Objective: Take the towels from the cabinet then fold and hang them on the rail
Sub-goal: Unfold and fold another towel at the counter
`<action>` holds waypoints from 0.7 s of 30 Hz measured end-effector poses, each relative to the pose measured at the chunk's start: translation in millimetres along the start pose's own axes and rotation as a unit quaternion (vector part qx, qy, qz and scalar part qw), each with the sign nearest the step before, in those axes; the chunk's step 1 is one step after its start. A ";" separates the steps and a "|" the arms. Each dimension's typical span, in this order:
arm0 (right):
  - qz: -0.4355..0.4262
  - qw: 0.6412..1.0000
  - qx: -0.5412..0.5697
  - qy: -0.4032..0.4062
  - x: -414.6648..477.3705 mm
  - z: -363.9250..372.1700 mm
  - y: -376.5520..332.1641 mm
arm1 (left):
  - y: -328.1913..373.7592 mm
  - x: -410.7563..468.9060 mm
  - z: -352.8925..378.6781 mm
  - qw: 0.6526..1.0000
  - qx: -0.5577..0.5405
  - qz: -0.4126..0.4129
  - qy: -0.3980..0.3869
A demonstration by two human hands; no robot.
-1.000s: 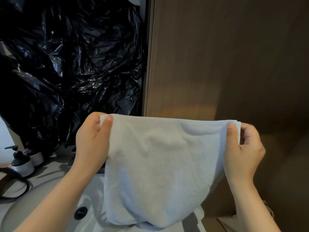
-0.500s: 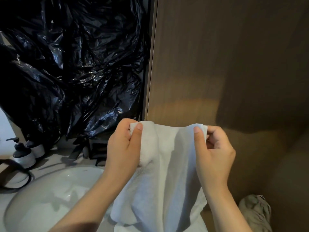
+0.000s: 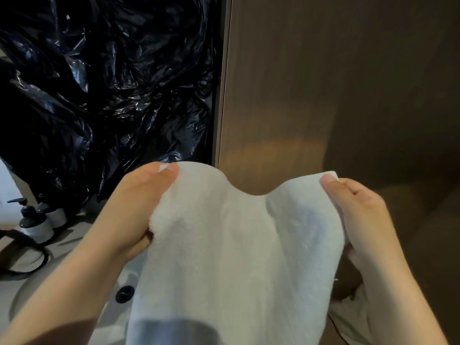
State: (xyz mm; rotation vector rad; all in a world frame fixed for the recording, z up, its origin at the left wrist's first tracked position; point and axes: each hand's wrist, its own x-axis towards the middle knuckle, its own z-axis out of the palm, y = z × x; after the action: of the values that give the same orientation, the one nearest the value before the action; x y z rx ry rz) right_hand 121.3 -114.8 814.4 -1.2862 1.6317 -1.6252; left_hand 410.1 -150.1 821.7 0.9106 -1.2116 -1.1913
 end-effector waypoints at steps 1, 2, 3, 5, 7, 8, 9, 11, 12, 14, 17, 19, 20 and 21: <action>0.007 1.000 -0.006 0.000 4.5 4.4 9.9 | -10.4 6.5 -0.9 1.000 0.020 -0.016 0.004; 0.011 1.000 -0.017 0.008 10.1 11.1 23.0 | -24.4 14.7 -0.9 0.998 0.059 -0.033 0.018; 0.013 0.999 -0.036 0.020 15.6 18.7 38.2 | -42.1 24.2 -1.5 0.991 0.122 -0.041 0.040; 0.016 0.996 -0.075 0.045 24.9 32.3 72.0 | -81.5 41.8 -5.8 0.954 0.288 -0.034 0.080; 0.021 0.992 -0.108 0.060 30.6 36.2 106.7 | -121.7 53.4 -19.9 0.908 0.406 -0.022 0.100; 0.021 0.990 -0.124 0.065 31.7 34.2 121.8 | -140.7 56.6 -30.0 0.894 0.436 -0.019 0.105; 0.013 0.987 -0.145 0.067 32.4 30.5 133.8 | -155.6 58.3 -39.8 0.882 0.459 -0.016 0.108; -0.018 0.979 -0.194 0.060 33.0 22.8 152.6 | -178.5 57.2 -53.7 0.865 0.489 -0.009 0.112; -0.035 0.975 -0.214 0.054 33.8 20.1 158.8 | -186.7 55.9 -56.9 0.862 0.494 0.001 0.110; -0.065 0.967 -0.243 0.041 34.9 18.6 166.3 | -196.8 52.1 -56.0 0.862 0.495 0.025 0.103; -0.109 0.953 -0.281 0.032 32.9 21.6 166.5 | -199.1 45.7 -47.7 0.867 0.485 0.061 0.092; -0.126 0.950 -0.284 0.030 31.0 24.4 160.9 | -195.7 44.1 -42.0 0.868 0.481 0.081 0.091; -0.128 0.952 -0.277 0.028 30.0 26.5 157.2 | -193.0 43.4 -38.8 0.871 0.475 0.088 0.096; -0.127 0.956 -0.264 0.024 28.6 29.3 153.1 | -189.3 42.1 -34.8 0.876 0.463 0.090 0.103</action>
State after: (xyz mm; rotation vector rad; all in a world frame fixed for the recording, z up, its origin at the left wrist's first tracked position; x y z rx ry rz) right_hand 93.2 -177.6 671.7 -1.7918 2.0931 -1.4071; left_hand 408.6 -228.9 641.1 1.5285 -1.6635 -0.2877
